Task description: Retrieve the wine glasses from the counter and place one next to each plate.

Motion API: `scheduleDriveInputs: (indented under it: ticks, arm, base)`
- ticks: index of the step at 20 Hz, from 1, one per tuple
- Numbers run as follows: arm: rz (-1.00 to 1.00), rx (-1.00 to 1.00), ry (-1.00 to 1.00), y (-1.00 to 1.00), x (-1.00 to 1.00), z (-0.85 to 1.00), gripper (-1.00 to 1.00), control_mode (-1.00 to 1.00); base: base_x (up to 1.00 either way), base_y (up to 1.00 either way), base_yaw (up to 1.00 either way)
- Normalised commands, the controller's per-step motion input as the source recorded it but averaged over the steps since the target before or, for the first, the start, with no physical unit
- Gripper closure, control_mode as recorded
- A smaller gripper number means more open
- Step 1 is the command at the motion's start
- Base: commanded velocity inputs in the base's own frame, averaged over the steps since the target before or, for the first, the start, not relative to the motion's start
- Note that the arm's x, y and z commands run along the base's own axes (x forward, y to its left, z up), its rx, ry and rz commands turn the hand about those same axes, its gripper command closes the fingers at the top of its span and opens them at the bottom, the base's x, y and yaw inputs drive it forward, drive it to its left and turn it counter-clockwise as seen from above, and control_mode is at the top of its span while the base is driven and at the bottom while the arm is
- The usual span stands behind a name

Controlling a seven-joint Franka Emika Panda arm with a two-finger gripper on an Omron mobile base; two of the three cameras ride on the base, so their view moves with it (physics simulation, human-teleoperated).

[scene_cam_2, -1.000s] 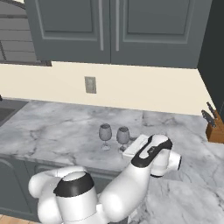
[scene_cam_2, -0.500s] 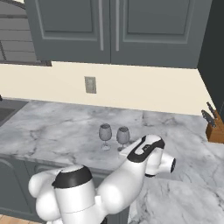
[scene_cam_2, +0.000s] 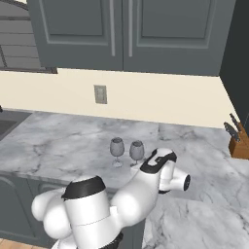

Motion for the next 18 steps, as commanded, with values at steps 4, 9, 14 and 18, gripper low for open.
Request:
scheduleDriveInputs:
  ticks: [4,9,14,18]
  arm:
    - [-0.08,0.00,0.11,0.00,0.26,-0.20,-1.00,-1.00]
    - [-0.08,0.00,0.04,0.00,0.27,-0.16,-1.00,-1.00]
    - [-0.07,-0.01,0.00,0.02,0.21,-0.13,-1.00,-1.00]
    - [-0.06,-0.01,0.00,0.00,0.08,-0.02,-1.00,-1.00]
  base:
    - [0.00,0.00,0.00]
    - [0.00,0.00,0.00]
    - [0.00,0.00,0.00]
    - [0.00,0.00,0.00]
